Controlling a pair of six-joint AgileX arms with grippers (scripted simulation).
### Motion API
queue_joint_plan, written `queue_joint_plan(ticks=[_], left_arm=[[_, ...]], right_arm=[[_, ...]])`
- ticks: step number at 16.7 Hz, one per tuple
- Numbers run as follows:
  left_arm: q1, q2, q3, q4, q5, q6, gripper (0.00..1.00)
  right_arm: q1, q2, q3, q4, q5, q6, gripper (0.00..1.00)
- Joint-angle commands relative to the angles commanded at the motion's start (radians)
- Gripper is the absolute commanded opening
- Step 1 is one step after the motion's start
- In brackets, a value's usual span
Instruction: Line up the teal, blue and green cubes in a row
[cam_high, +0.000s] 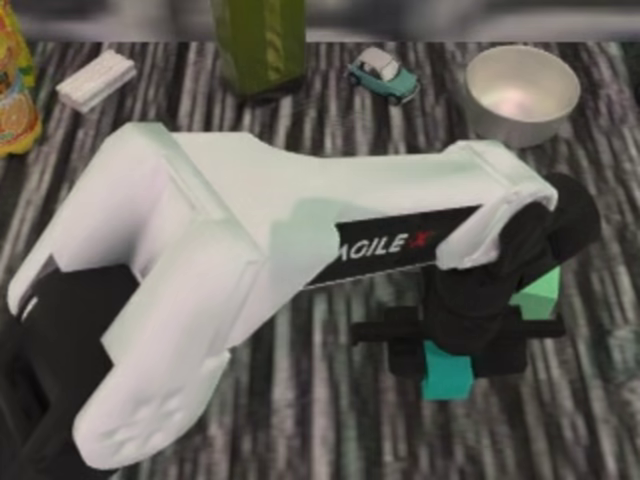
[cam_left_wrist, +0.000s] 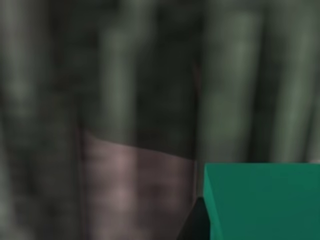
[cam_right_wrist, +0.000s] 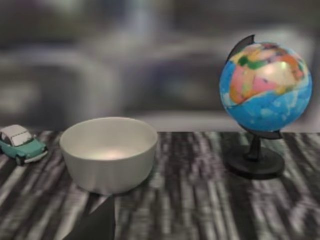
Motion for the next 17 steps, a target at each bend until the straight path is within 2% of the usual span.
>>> queue_joint_plan(ticks=[9,17], left_arm=[[0.000,0.000,0.000,0.000,0.000,0.000,0.98],[0.000,0.000,0.000,0.000,0.000,0.000,1.00]], right_arm=[[0.000,0.000,0.000,0.000,0.000,0.000,1.00],[0.000,0.000,0.000,0.000,0.000,0.000,1.00]])
